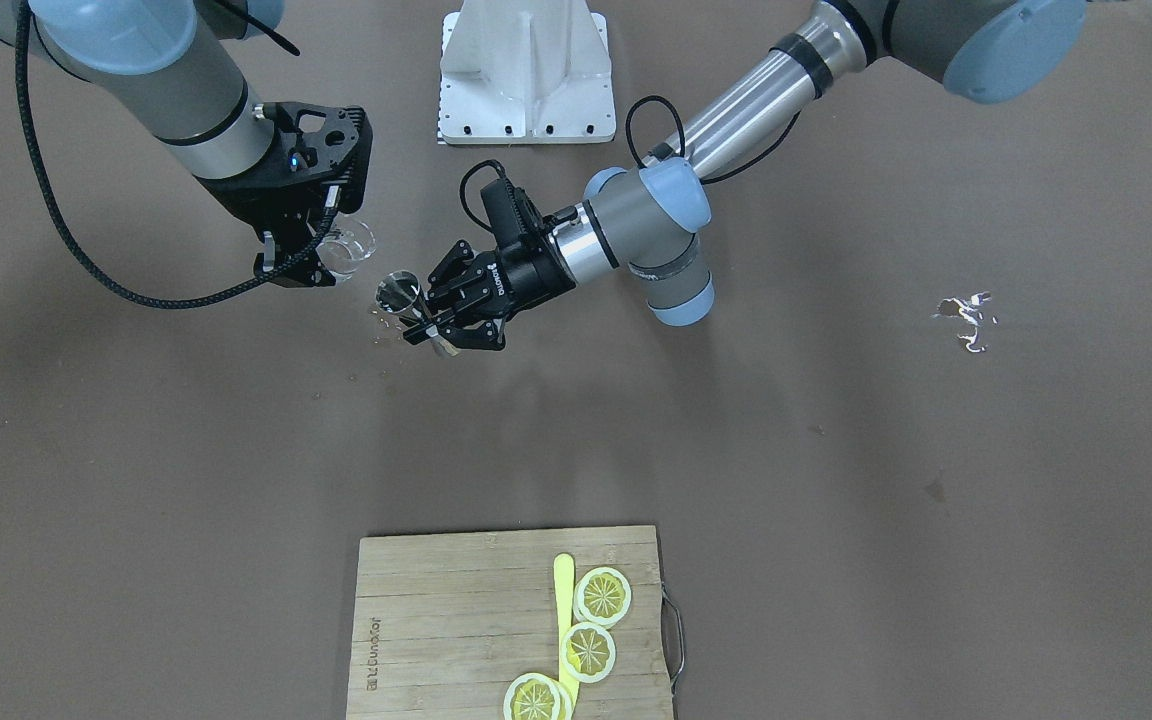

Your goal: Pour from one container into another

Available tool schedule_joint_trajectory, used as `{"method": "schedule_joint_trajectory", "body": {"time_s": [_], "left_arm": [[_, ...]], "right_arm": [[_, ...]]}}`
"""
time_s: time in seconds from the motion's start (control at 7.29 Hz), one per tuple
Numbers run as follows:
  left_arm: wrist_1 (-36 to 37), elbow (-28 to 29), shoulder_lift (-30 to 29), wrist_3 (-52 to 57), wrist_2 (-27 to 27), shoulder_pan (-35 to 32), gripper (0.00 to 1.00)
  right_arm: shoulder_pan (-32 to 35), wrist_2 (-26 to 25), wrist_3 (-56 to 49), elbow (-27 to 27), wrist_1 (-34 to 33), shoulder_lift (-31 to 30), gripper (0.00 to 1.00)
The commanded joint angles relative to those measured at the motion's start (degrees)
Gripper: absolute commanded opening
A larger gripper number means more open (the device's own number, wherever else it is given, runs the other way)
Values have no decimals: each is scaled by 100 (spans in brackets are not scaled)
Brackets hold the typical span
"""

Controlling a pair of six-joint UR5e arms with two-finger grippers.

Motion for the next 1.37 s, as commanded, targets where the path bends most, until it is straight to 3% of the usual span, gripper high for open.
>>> {"method": "schedule_joint_trajectory", "body": {"time_s": [0.0, 0.69, 1.23], "left_arm": [[-19, 0, -9, 0, 4, 4, 0], [-291, -9, 0, 0, 21, 170, 0], [-361, -9, 17, 0, 135, 249, 0]], "right_arm": [[-10, -168, -187, -25, -597, 200, 0], [-2, -494, -179, -421, -696, 614, 0], [-63, -564, -266, -386, -1521, 957, 0]]}}
